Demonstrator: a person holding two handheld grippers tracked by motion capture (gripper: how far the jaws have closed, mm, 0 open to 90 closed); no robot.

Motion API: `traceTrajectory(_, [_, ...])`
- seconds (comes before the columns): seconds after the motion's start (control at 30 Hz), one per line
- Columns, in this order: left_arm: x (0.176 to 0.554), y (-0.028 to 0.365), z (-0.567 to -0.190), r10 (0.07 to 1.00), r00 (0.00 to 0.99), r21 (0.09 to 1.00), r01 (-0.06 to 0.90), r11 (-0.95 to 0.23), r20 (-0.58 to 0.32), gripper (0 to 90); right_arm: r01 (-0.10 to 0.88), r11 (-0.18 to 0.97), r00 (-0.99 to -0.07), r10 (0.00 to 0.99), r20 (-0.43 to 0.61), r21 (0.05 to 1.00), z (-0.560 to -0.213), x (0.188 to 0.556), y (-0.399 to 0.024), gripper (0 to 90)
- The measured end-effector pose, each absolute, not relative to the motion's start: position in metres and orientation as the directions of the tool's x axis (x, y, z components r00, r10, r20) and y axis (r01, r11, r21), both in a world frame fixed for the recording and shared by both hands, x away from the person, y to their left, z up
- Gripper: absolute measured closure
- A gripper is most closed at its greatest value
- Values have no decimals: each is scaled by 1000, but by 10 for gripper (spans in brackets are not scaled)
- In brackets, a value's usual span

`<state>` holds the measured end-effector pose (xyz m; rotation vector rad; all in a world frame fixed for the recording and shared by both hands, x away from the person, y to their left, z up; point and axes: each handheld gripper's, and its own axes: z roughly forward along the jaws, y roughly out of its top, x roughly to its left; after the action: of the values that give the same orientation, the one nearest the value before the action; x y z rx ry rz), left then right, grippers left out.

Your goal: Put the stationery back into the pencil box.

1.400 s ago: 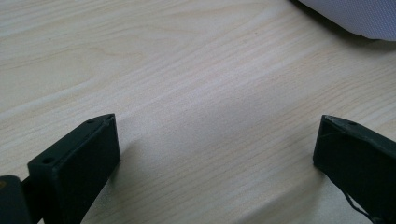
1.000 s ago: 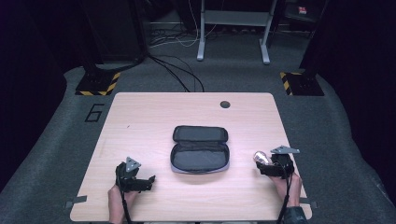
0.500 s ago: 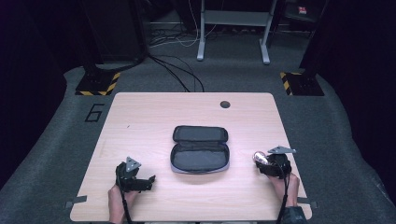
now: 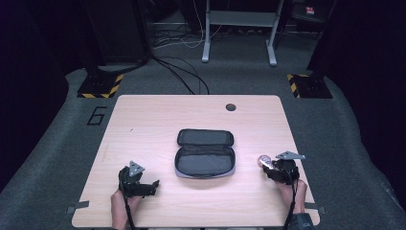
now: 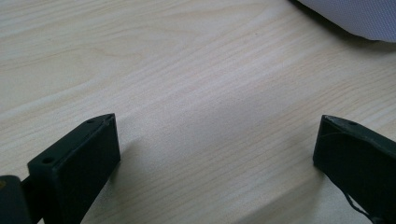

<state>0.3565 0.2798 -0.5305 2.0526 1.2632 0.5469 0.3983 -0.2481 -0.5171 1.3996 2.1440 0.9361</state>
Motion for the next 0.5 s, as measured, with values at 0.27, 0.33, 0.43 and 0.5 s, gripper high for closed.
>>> traceTrajectory(0.27, [356, 280, -530, 895, 446, 718, 619, -319, 12, 5, 628, 254, -404, 914, 29, 736, -512, 393, -245, 495])
traceTrajectory(0.33, [356, 280, -530, 895, 446, 717, 620, -319, 12, 5, 627, 251, -402, 915, 31, 738, -510, 392, -244, 495])
traceTrajectory(0.43, [356, 280, -530, 895, 446, 718, 619, -319, 12, 5, 612, 260, -413, 911, 21, 747, -507, 391, -245, 495])
traceTrajectory(0.5, [356, 280, -530, 895, 446, 718, 619, -318, 12, 5, 609, 252, -407, 913, 24, 752, -505, 389, -244, 495])
